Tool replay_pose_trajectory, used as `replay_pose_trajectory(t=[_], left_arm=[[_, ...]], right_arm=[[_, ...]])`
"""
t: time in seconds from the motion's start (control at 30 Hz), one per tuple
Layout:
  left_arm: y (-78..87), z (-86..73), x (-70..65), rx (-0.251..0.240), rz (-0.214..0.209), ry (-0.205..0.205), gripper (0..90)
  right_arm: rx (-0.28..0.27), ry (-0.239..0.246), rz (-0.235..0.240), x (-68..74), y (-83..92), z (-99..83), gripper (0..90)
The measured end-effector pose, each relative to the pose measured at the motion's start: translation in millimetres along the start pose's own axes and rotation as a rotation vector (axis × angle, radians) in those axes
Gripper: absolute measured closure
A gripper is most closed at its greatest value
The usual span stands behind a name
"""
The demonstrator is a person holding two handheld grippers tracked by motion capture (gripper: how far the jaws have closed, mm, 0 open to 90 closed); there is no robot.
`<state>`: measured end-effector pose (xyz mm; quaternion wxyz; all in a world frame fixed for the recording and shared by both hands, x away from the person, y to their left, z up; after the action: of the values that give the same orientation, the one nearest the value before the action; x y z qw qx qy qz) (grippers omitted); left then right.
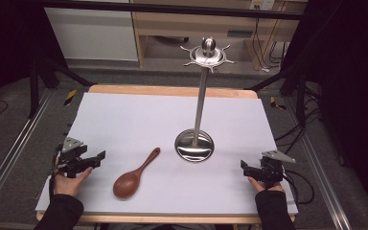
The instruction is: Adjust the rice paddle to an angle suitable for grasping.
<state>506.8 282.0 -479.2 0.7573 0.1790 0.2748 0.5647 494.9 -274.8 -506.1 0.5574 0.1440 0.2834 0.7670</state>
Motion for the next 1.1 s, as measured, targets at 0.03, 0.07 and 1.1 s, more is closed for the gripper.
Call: replay_pose_trajectory(t=[0.03,0.07,1.1], left_arm=[[1.0,0.4,-3.6,0.001,-0.007,-0.003,22.7],[2.4,1.0,-6.6,0.004,-0.013,-0.014,22.6],[-1.4,2.5,-74.7,0.085,-0.129,-0.153,24.8]], right_arm=[[0.000,0.012,-0.003,0.2,1.1,0.0,11.3],[0.006,0.029,-0.015,0.9,2.8,-0.2,11.4],[-0.032,0.096,-0.045,11.4,11.3,8.7,13.8]])
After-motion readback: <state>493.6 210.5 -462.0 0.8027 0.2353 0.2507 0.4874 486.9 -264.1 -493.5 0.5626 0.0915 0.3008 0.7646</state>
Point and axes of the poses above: each handheld gripper's, and its own axes: y roughly backward along the jaws, z roughly out of its top, x roughly to its left, the point moved 6 cm from there along -y, roughly forward along the jaws, and after that the axes turned 12 degrees about y, right-handed, at the moved point
